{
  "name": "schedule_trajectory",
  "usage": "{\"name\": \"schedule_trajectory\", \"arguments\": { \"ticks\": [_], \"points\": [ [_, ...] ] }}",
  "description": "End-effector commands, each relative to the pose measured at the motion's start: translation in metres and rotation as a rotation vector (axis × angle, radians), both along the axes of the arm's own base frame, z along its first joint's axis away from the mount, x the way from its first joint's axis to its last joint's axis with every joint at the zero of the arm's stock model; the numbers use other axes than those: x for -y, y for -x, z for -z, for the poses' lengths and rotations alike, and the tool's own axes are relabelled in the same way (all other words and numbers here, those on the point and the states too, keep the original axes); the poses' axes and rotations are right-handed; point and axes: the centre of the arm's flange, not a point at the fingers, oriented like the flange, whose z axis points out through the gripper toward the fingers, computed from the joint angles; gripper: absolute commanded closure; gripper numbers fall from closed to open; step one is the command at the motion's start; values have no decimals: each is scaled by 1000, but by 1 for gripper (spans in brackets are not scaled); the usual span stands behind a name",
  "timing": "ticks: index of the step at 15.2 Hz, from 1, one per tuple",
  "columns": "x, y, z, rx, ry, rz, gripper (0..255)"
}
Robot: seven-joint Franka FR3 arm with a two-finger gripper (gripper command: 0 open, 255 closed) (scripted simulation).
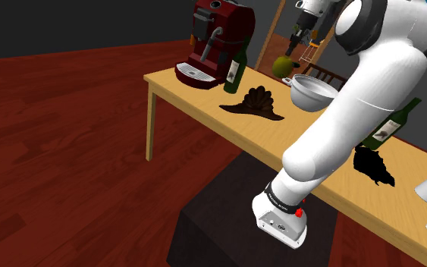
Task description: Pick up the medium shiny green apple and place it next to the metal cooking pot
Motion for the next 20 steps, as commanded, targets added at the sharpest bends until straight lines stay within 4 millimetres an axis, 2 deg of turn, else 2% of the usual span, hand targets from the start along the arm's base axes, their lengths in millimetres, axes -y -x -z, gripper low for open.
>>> {"name": "schedule_trajectory", "arguments": {
  "ticks": [1, 15, 20],
  "points": [
    [8, 26, -2, 0, 0, -1, 255],
    [65, 199, -2, 0, 0, -1, 255],
    [65, 199, 24, 0, 0, -1, 255]
  ]
}}
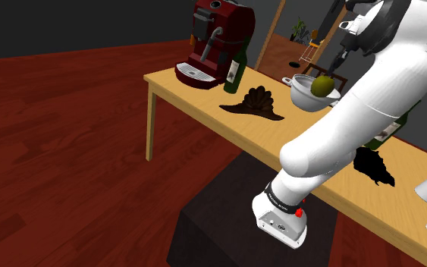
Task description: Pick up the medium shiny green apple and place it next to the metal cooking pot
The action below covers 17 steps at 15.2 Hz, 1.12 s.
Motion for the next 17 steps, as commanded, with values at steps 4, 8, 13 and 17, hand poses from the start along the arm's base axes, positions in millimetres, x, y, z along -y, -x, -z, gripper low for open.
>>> {"name": "schedule_trajectory", "arguments": {
  "ticks": [4, 8, 13, 17],
  "points": [
    [0, 1, 26, 0, 1, 0, 255],
    [0, 1, 47, 0, 1, 0, 255],
    [0, 1, 74, 0, 1, 0, 255],
    [0, 1, 95, 0, 1, 0, 255]
  ]
}}
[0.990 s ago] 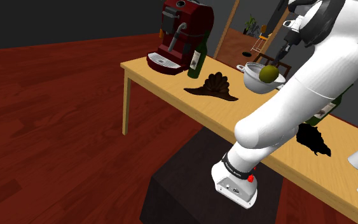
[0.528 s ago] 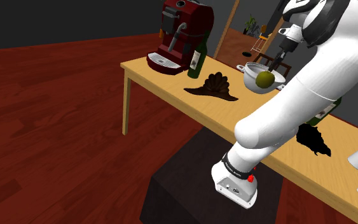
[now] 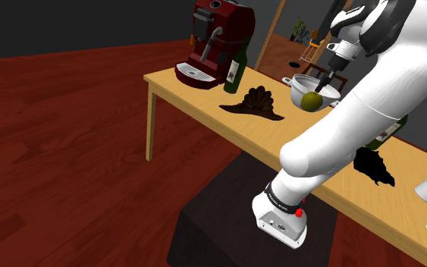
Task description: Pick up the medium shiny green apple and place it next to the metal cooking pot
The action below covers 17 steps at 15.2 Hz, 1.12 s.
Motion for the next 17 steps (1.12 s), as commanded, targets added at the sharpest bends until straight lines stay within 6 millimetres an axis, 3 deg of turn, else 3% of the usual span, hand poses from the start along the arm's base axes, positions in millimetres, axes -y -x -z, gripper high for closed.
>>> {"name": "schedule_trajectory", "arguments": {
  "ticks": [1, 17],
  "points": [
    [-1, 0, 12, 0, 0, 0, 255],
    [-1, 0, 96, 0, 0, 0, 255]
  ]
}}
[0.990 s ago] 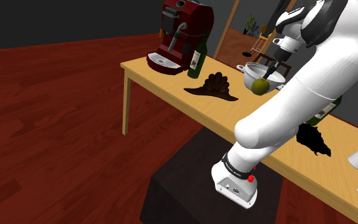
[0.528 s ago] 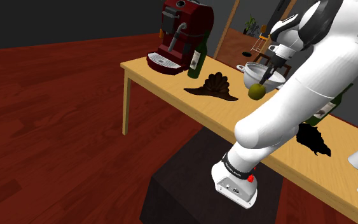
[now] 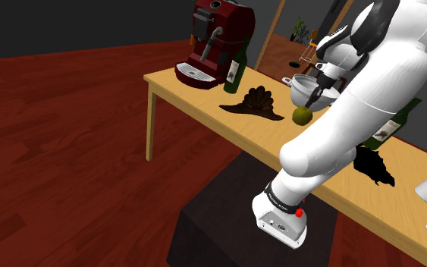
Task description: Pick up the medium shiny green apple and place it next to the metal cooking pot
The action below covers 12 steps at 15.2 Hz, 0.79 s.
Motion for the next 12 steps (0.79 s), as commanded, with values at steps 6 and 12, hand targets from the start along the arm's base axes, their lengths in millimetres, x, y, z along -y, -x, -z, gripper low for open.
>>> {"name": "schedule_trajectory", "arguments": {
  "ticks": [6, 12],
  "points": [
    [0, -1, 16, 0, 1, 0, 255],
    [0, -1, 16, 0, 1, 0, 0]
  ]
}}
